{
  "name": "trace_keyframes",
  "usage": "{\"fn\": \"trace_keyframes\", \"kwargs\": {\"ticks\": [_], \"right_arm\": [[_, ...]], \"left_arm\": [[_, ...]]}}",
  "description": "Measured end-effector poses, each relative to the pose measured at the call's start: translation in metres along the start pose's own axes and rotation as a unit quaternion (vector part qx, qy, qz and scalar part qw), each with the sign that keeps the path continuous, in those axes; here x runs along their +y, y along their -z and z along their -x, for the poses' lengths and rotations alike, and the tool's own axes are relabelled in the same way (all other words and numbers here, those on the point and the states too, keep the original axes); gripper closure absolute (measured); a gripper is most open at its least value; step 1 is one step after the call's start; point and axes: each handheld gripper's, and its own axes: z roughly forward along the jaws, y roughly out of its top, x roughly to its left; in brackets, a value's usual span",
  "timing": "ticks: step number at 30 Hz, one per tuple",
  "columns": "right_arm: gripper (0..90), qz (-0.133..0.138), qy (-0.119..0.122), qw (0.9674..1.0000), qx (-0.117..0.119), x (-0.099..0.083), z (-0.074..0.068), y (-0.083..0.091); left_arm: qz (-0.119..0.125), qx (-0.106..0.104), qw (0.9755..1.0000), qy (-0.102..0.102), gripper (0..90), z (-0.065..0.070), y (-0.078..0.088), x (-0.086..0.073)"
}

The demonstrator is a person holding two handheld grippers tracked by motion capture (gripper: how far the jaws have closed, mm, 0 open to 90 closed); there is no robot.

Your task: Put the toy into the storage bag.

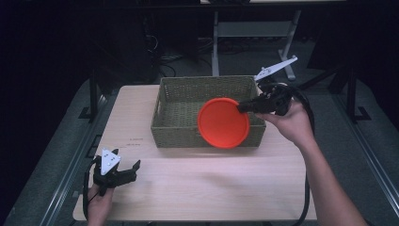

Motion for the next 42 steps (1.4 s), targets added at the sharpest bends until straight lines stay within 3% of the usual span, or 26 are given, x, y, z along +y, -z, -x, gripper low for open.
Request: {"fn": "trace_keyframes", "kwargs": {"ticks": [13, 30, 42], "right_arm": [[82.3, 0.004, -0.005, 1.0000, -0.003, 0.019, 0.010, -0.001], [82.3, 0.017, -0.039, 0.9990, -0.017, 0.034, 0.030, -0.008], [82.3, 0.007, -0.062, 0.9977, -0.028, 0.035, 0.048, -0.018]], "left_arm": [[0.000, -0.002, 1.0000, -0.001, 12.8, 0.001, 0.000, 0.000], [0.001, -0.001, 1.0000, -0.002, 12.9, 0.000, 0.000, 0.000], [0.001, 0.000, 1.0000, -0.003, 12.8, 0.000, 0.000, 0.000]]}}
